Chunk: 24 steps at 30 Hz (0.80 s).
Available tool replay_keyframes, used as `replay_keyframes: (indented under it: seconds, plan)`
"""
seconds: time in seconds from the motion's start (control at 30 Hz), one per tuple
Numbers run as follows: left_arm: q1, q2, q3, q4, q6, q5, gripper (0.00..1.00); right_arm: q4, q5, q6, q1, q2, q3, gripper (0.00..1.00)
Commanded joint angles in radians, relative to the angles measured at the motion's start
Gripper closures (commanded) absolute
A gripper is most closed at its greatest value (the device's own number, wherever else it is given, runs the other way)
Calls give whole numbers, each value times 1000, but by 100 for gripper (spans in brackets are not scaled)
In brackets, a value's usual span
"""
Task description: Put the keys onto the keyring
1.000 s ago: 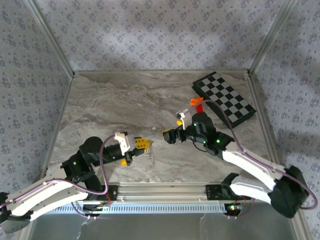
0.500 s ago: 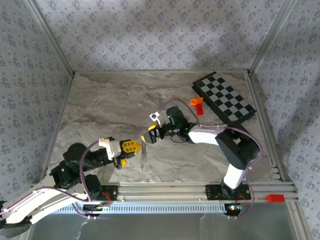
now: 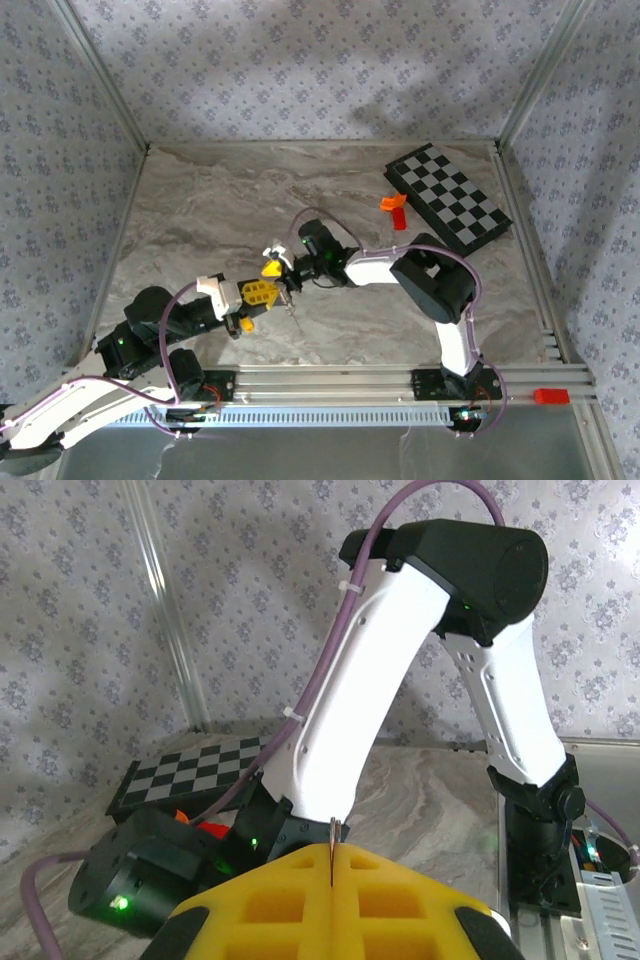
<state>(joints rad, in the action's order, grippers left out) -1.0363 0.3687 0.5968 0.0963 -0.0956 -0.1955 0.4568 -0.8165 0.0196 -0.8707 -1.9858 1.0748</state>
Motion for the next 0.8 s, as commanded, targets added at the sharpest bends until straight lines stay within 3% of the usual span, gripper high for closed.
replay_keyframes:
  seconds: [0.0,0.37,0.77]
  plan:
    - [-4,-10,52,-11,5,10,100,-136,-3,176,-31,-36,58,14]
    - [-2,7,105,14,-7,-20,100,-269,111,339,-100,-112,149,16]
    - [-4,21,103,-6,1,-40,100,-320,125,368,-127,-172,213,27]
